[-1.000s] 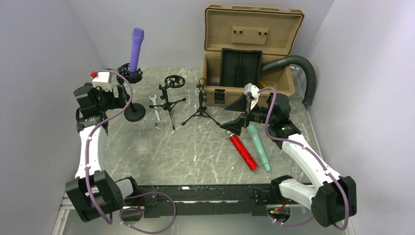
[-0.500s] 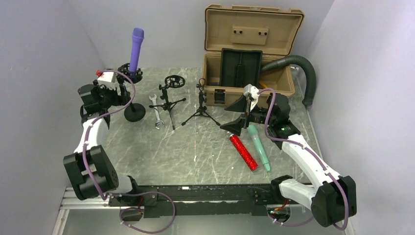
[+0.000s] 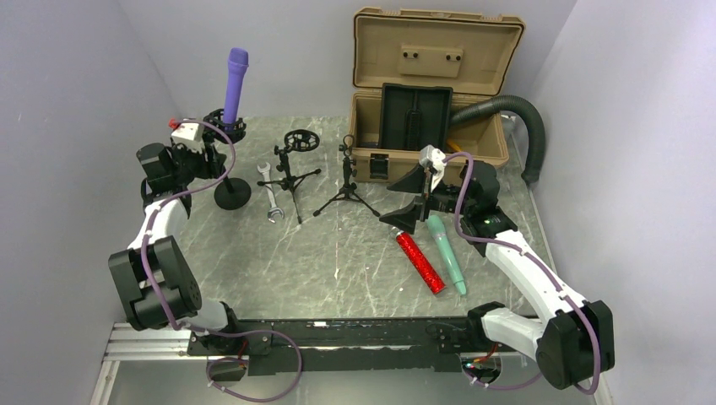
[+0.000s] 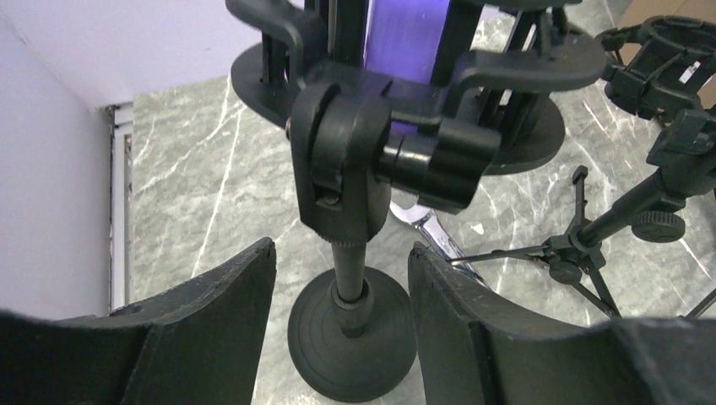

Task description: Remove the microphone from the stand

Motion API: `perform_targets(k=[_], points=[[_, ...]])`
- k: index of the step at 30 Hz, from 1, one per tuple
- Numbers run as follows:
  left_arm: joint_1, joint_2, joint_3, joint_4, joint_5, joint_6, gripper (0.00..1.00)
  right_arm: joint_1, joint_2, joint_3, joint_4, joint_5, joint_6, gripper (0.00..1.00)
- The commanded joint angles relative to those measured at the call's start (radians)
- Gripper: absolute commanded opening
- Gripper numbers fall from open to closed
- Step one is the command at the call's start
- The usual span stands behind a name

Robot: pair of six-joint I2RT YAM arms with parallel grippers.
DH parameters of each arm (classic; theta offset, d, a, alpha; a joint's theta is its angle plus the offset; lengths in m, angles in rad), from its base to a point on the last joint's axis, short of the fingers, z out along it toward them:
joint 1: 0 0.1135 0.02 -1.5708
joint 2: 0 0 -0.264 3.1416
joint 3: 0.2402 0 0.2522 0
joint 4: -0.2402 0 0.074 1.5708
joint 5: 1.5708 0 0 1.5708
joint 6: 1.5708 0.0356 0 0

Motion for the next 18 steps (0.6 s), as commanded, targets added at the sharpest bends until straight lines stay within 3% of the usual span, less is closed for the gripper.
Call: perform_targets(k=[1, 18], points=[[0.004, 0.010, 0.025, 0.097, 0.059, -0.022, 0.61, -0.003, 0.004, -0.006, 0.054, -0.026, -0.024, 1.00], [0.003, 0.063, 0.062, 0.157, 0.139, -0.060, 0.28, -0.005, 0.003, -0.004, 0.040, -0.021, -0.031, 1.00]])
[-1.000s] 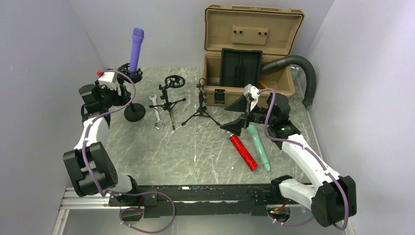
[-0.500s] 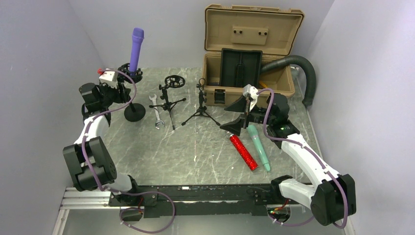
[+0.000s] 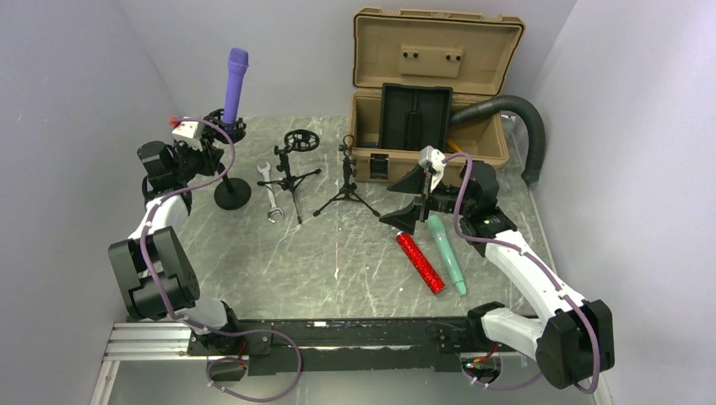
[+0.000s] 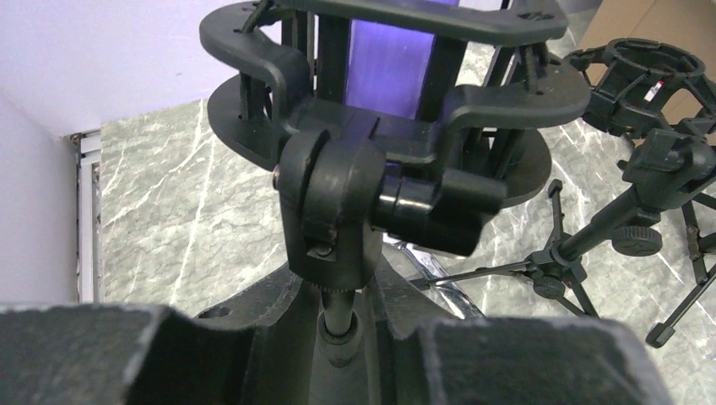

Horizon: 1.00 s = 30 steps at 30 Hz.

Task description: Remove the microphone from the stand

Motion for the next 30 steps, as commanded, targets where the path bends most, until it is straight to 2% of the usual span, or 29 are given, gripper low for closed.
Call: perform_targets(k=[1, 5, 10, 12, 13, 20, 30], points=[[0.004, 0.001, 0.043, 0.072, 0.064, -0.023, 0.25, -0.004, -0.004, 0.000, 0.042, -0.021, -0.028, 1.00], [0.004, 0.008, 0.046, 0.087, 0.080, -0.036, 0.12, -0.005, -0.010, -0.003, 0.037, -0.020, -0.035, 1.00], [0.004, 0.019, 0.038, 0.121, 0.092, -0.065, 0.08, -0.006, -0.013, -0.005, 0.033, -0.019, -0.040, 1.00], [0.003, 0.017, 0.026, 0.139, 0.096, -0.076, 0.05, -0.007, -0.013, -0.006, 0.030, -0.018, -0.041, 1.00], [0.004, 0.013, 0.022, 0.144, 0.098, -0.078, 0.00, -0.007, -0.014, -0.006, 0.030, -0.019, -0.040, 1.00], [0.011, -0.038, -0.016, 0.144, 0.126, -0.049, 0.00, -0.007, -0.010, -0.008, 0.033, -0.019, -0.041, 1.00], [0.033, -0.169, -0.071, 0.031, 0.173, 0.047, 0.00, -0.007, -0.011, -0.008, 0.038, -0.021, -0.038, 1.00]])
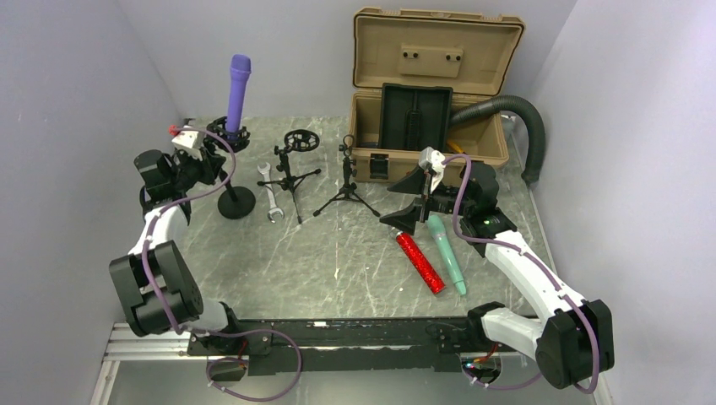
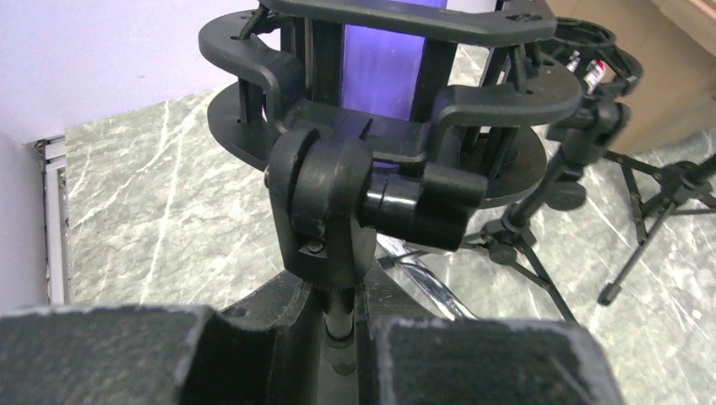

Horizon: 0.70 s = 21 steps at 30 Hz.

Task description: Remove the microphone from the stand

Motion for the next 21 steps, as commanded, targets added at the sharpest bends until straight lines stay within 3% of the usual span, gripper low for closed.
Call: perform_targets(k=[1, 21], points=[[0.014, -0.111, -0.007, -0.001, 0.085, 0.059, 0.00, -0.004, -0.008, 0.000, 0.042, -0.023, -0.017, 1.00], [0.023, -0.412, -0.172, -0.109, 0.243, 0.091, 0.00, -0.003, 0.022, 0.017, 0.061, -0.033, 0.013, 1.00]])
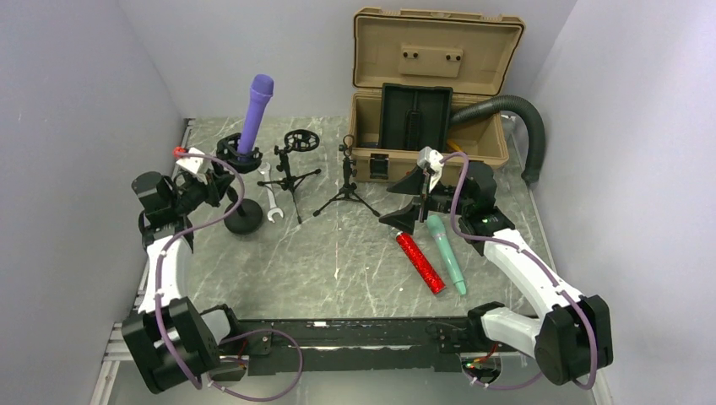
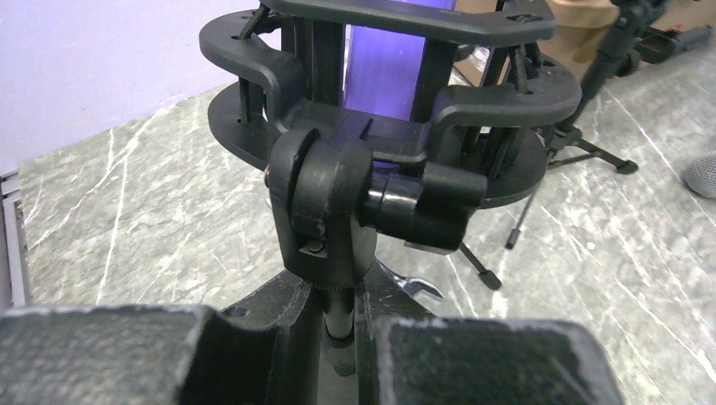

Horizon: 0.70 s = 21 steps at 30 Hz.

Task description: Remove the microphone from the stand

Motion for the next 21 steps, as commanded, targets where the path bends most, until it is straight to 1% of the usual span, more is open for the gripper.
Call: perform_targets(k=[1, 10, 13, 16, 21], points=[[0.004, -0.106, -0.020, 0.045, 0.115, 0.027, 0.00, -0.002, 0.003, 0.017, 0.059, -0.033, 0.009, 1.00], [-0.017, -0.239, -0.093, 0.055, 0.199, -0.022, 0.00, -0.003, 0.000, 0.011, 0.072, -0.029, 0.024, 1.00], [-0.058, -0.261, -0.103, 0.033, 0.205, -0.032, 0.00, -0.001, 0.013, 0.016, 0.085, -0.043, 0.046, 1.00], [-0.117, -0.275, -0.106, 0.001, 0.183, -0.037, 0.00, 0.003, 0.041, 0.029, 0.107, -0.065, 0.082, 0.99], [-0.212, -0.277, -0.115, 0.021, 0.140, -0.112, 0.00, 0.033, 0.068, 0.048, 0.128, -0.082, 0.104, 0.98]])
